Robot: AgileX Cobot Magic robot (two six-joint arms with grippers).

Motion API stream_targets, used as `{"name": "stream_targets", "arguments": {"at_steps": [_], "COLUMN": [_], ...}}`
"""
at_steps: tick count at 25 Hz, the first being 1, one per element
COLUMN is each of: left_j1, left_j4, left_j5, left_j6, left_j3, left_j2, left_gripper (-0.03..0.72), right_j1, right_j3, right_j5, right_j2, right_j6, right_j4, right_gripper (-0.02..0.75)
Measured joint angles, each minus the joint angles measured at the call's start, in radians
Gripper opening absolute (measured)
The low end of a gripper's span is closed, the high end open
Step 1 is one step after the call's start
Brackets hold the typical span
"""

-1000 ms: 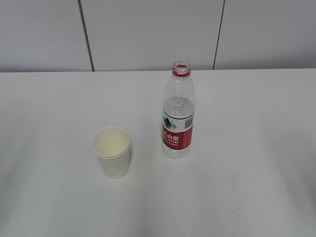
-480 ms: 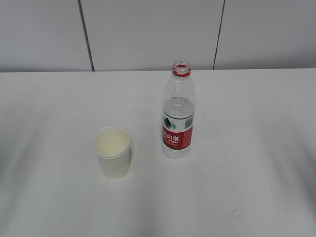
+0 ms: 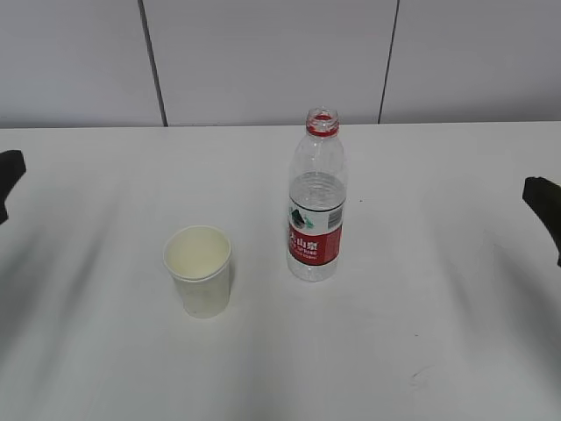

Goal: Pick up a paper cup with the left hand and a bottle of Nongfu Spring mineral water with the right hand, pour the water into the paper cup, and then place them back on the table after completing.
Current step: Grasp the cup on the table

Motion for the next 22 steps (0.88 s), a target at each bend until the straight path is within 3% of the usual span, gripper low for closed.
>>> {"name": "stream_targets", "arguments": {"at_steps": [10, 22], "left_j1": [-0.066, -0.113], "left_j4": [0.033, 0.199], "left_j5": [-0.06, -0.152], "left_j6": [0.0, 0.0], "left_j3": [-0.001, -0.008], "left_j2": [0.215, 0.518], "left_gripper": [0.552, 0.552], "right_j1": [0.0, 0.0], "right_j3": [-0.017, -0.027], "right_j5": [-0.144, -0.337], "right_j2": [0.257, 0.563], "right_j6": [0.007, -0.007], "right_j4": [-0.014, -0.103], "right_gripper": [0.587, 0.587]}}
